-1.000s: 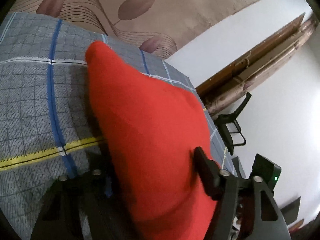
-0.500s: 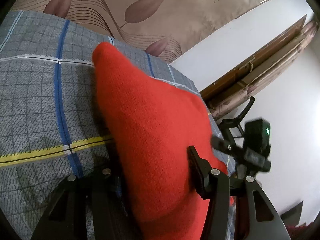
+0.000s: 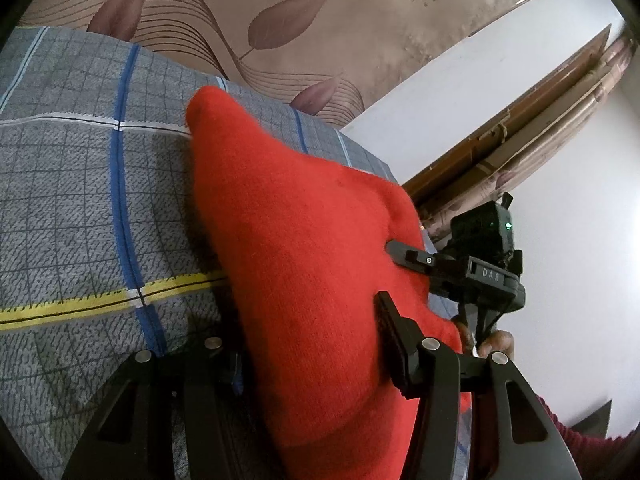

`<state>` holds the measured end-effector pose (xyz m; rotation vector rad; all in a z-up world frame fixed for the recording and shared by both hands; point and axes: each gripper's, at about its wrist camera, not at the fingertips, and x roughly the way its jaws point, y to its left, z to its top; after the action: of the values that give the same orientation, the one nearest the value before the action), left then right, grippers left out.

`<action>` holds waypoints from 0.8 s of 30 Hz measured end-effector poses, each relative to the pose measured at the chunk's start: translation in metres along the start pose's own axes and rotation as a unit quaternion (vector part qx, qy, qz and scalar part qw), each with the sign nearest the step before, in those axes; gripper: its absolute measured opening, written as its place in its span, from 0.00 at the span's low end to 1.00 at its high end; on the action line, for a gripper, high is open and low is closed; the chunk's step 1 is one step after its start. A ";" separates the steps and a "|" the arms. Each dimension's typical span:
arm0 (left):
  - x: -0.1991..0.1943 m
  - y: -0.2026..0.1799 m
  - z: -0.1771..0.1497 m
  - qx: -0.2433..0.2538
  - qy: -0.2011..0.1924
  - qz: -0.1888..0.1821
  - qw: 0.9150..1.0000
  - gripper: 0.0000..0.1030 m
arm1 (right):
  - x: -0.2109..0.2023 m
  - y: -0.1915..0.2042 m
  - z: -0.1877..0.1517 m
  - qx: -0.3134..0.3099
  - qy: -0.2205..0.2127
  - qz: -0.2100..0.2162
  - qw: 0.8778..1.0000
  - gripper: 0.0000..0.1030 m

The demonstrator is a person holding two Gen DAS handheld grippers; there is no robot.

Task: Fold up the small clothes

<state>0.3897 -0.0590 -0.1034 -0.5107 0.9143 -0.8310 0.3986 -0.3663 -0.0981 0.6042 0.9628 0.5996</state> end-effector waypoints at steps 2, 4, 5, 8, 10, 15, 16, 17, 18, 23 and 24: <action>0.000 -0.001 0.000 0.001 0.000 0.001 1.000 0.52 | 0.001 -0.008 0.001 0.021 0.003 0.018 1.000 0.29; 0.000 0.000 0.001 0.000 -0.001 0.000 1.000 0.52 | 0.001 -0.006 0.002 0.018 0.005 0.011 1.000 0.35; 0.000 0.000 0.000 0.000 -0.001 0.000 1.000 0.52 | 0.002 -0.004 0.002 0.017 0.005 0.002 1.000 0.39; 0.000 0.000 0.000 0.000 -0.001 0.000 1.000 0.52 | 0.005 0.006 0.002 0.001 0.015 -0.014 1.000 0.57; 0.000 -0.001 0.000 0.001 -0.001 0.002 1.000 0.52 | 0.004 0.012 0.001 -0.016 0.028 -0.011 0.999 0.70; 0.002 -0.003 0.002 0.003 0.005 0.016 1.000 0.53 | 0.012 0.028 -0.006 -0.056 0.040 -0.024 0.997 0.74; 0.002 -0.004 0.002 0.004 0.007 0.021 1.000 0.54 | 0.014 0.028 -0.005 -0.058 0.038 -0.025 0.997 0.73; 0.003 -0.006 0.003 0.005 0.010 0.029 1.000 0.55 | 0.017 0.029 -0.004 -0.058 0.035 -0.026 0.997 0.69; 0.005 -0.008 0.003 0.007 0.011 0.040 0.999 0.55 | 0.019 0.030 -0.003 -0.056 0.033 -0.025 0.998 0.53; 0.011 -0.026 -0.001 0.054 0.009 0.106 0.993 0.54 | 0.025 0.026 -0.009 -0.039 0.040 -0.012 0.998 0.39; 0.012 -0.029 -0.001 0.063 0.011 0.115 0.991 0.54 | 0.023 0.025 -0.011 -0.036 0.036 -0.014 0.999 0.42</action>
<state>0.3813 -0.0860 -0.0899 -0.2808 0.9153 -0.6802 0.3942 -0.3308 -0.0979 0.5068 1.0111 0.6311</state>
